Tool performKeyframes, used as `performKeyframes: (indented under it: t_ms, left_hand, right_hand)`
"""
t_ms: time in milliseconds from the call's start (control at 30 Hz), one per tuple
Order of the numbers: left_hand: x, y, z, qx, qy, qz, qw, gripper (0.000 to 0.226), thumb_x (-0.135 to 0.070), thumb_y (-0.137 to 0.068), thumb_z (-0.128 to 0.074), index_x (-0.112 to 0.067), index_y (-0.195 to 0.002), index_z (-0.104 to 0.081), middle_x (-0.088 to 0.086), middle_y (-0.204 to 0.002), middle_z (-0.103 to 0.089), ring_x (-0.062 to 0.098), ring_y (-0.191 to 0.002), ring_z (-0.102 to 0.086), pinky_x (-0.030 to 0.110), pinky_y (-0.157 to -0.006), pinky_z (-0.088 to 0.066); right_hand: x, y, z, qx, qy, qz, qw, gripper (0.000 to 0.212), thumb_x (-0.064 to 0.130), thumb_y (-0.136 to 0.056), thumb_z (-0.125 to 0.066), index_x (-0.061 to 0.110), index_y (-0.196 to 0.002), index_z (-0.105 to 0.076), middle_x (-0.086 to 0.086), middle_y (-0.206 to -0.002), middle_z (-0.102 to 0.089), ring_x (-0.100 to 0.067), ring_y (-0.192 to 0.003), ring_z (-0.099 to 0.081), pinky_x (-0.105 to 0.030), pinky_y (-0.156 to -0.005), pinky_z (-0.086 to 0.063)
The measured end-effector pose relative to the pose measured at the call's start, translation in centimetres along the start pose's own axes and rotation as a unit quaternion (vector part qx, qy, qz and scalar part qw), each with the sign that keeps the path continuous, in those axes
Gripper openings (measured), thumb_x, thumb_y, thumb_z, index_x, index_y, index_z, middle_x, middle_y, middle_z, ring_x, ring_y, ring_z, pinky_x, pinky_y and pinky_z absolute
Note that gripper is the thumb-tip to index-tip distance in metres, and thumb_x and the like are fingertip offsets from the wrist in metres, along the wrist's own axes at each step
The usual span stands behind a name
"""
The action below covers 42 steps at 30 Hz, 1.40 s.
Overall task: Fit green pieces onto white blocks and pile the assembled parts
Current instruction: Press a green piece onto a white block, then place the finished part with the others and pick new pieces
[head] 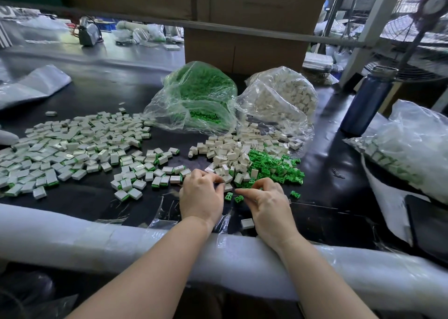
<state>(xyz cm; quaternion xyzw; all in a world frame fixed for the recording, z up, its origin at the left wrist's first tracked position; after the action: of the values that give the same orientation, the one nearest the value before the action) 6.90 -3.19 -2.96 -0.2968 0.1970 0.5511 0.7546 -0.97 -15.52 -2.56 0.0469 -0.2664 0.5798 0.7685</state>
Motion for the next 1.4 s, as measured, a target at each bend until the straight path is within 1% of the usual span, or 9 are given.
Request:
performKeyframes:
  t_ms: [233,367,467,567,700,800,867,1167,1400]
  left_hand:
    - [0.5,-0.4,-0.7,0.033,-0.02,0.022,0.999,0.018,-0.041,-0.086,-0.061,-0.029,-0.098,-0.066,-0.002,-0.108,-0.059,0.02,-0.107,-0.05,0.034,-0.089,-0.035]
    - [0.3,-0.3,-0.4,0.031,0.026,0.024,0.999,0.012,-0.036,-0.084,-0.065,-0.031,-0.081,-0.055,-0.007,-0.09,-0.063,0.018,-0.095,-0.055,0.03,-0.081,-0.031]
    - [0.7,-0.2,-0.4,0.034,0.068,0.046,0.996,0.015,-0.031,-0.084,-0.065,-0.033,-0.078,-0.052,-0.01,-0.08,-0.063,0.019,-0.091,-0.059,0.034,-0.089,-0.04]
    - [0.9,0.0,-0.7,0.051,0.037,0.054,0.997,0.005,-0.029,-0.085,-0.056,-0.03,-0.082,-0.06,-0.006,-0.09,-0.066,0.019,-0.097,-0.055,0.03,-0.085,-0.03]
    - [-0.8,0.6,-1.6,0.113,0.012,-0.021,0.993,0.005,-0.033,-0.088,-0.057,-0.034,-0.086,-0.061,-0.014,-0.092,-0.066,0.011,-0.098,-0.055,0.029,-0.082,-0.02]
    - [-1.6,0.9,-2.0,0.152,0.087,-0.055,0.983,0.008,-0.03,-0.088,-0.061,-0.039,-0.089,-0.061,-0.019,-0.091,-0.064,0.007,-0.099,-0.059,0.029,-0.096,-0.029]
    - [-1.7,1.0,-2.0,0.166,0.155,-0.049,0.972,0.02,-0.023,-0.089,-0.061,-0.042,-0.087,-0.062,-0.017,-0.095,-0.064,0.008,-0.099,-0.06,0.037,-0.104,-0.035]
    - [-1.5,1.2,-2.0,0.195,0.307,-0.025,0.931,0.003,-0.022,-0.086,-0.066,-0.025,-0.087,-0.065,-0.003,-0.08,-0.065,0.018,-0.081,-0.061,0.048,-0.085,-0.052]
    - [-1.9,1.2,-2.1,0.199,0.314,-0.061,0.927,0.021,-0.017,-0.09,-0.059,-0.034,-0.097,-0.067,-0.006,-0.077,-0.058,0.008,-0.068,-0.05,0.023,-0.073,-0.047]
  right_hand:
    - [-0.2,-0.2,-0.2,0.004,0.011,-0.012,1.0,0.019,0.029,-0.091,-0.057,0.025,-0.105,-0.07,0.003,-0.107,-0.052,-0.017,-0.106,-0.042,-0.034,-0.093,-0.036]
    - [-0.4,0.0,0.0,-0.011,-0.02,-0.02,1.0,0.007,0.023,-0.087,-0.063,0.018,-0.091,-0.064,0.003,-0.101,-0.055,-0.016,-0.102,-0.043,-0.029,-0.09,-0.035]
    - [-0.6,0.2,0.8,-0.043,-0.064,-0.025,0.997,0.009,0.016,-0.086,-0.064,0.019,-0.081,-0.058,0.006,-0.089,-0.056,-0.015,-0.095,-0.046,-0.026,-0.082,-0.034]
    - [-1.3,0.5,1.5,-0.076,-0.112,-0.049,0.99,0.016,0.012,-0.085,-0.064,0.02,-0.077,-0.054,0.009,-0.078,-0.054,-0.014,-0.085,-0.048,-0.023,-0.071,-0.032]
    - [-1.9,0.6,1.6,-0.085,-0.148,-0.066,0.983,0.012,0.011,-0.086,-0.064,0.018,-0.08,-0.057,0.006,-0.078,-0.058,-0.016,-0.082,-0.052,-0.025,-0.07,-0.037]
    - [-2.0,0.7,1.6,-0.097,-0.18,-0.07,0.976,0.011,0.009,-0.087,-0.062,0.019,-0.092,-0.065,0.007,-0.082,-0.061,-0.014,-0.082,-0.055,-0.024,-0.073,-0.04]
    - [-2.2,0.7,1.6,-0.098,-0.198,-0.071,0.973,0.017,0.007,-0.087,-0.061,0.019,-0.097,-0.068,0.005,-0.086,-0.062,-0.013,-0.08,-0.055,-0.023,-0.074,-0.042]
    - [-2.6,0.7,1.8,-0.108,-0.307,-0.085,0.942,0.022,0.004,-0.08,-0.07,0.022,-0.074,-0.061,0.006,-0.071,-0.065,-0.005,-0.068,-0.06,-0.017,-0.067,-0.05]
    - [-2.3,0.7,2.0,-0.1,-0.345,-0.068,0.931,0.019,0.0,-0.082,-0.066,0.019,-0.081,-0.067,0.006,-0.075,-0.067,0.001,-0.069,-0.06,-0.01,-0.066,-0.047]
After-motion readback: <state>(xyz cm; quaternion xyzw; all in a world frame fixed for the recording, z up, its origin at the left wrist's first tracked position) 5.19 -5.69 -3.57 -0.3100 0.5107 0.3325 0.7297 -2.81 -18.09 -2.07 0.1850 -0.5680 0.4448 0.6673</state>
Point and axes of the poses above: each hand's wrist, its own y-axis away from the middle knuckle, its own z-axis out of the back of the hand, x = y × z, the point moved 8 cm from there along -y, towards the middle knuckle
